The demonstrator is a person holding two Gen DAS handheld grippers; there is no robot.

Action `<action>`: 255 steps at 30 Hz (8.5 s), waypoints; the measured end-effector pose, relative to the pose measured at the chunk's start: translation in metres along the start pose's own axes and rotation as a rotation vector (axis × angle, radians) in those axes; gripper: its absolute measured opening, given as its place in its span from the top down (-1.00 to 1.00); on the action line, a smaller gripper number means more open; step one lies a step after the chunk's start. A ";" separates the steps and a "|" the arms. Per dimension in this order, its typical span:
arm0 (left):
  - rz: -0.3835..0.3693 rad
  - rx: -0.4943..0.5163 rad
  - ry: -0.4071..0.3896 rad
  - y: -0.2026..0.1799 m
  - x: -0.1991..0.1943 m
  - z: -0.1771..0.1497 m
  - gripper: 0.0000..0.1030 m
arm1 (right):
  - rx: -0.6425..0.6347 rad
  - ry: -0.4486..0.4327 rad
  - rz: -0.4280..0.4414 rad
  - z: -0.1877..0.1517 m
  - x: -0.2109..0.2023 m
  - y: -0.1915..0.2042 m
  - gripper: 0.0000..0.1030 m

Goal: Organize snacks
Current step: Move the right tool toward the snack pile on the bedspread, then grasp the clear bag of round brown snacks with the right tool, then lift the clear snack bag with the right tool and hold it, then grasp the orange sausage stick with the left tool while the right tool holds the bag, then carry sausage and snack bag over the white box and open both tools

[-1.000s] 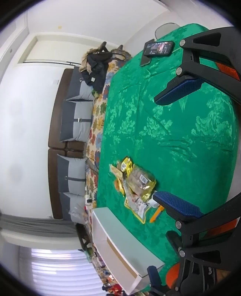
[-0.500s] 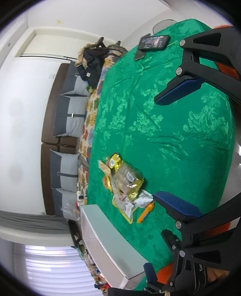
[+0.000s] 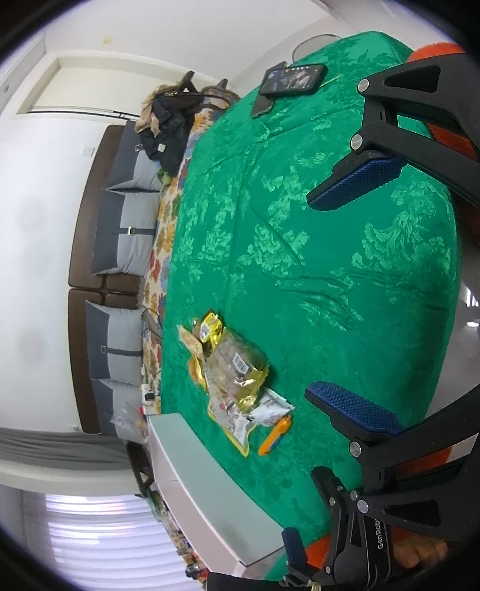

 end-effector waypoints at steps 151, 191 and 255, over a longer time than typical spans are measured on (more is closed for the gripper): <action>-0.090 0.045 0.110 0.033 0.106 0.007 -1.00 | 0.063 0.288 -0.009 0.013 0.181 -0.030 -0.79; -0.109 -0.026 0.225 0.039 0.106 0.011 -1.00 | 0.064 0.286 -0.010 0.012 0.181 -0.030 -0.80; -0.443 -0.190 0.107 0.145 0.023 0.063 0.71 | 0.205 0.547 0.033 0.077 0.166 -0.039 -0.38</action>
Point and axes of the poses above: each gripper's, at about its wrist camera, not at the fingertips, and x roughly the way its jaws point, y to its left, z to its top, the point moved 3 cm from there along x, roughly the way its jaws point, and after that the axes turned 13 degrees about x, right-handed, at the moved point
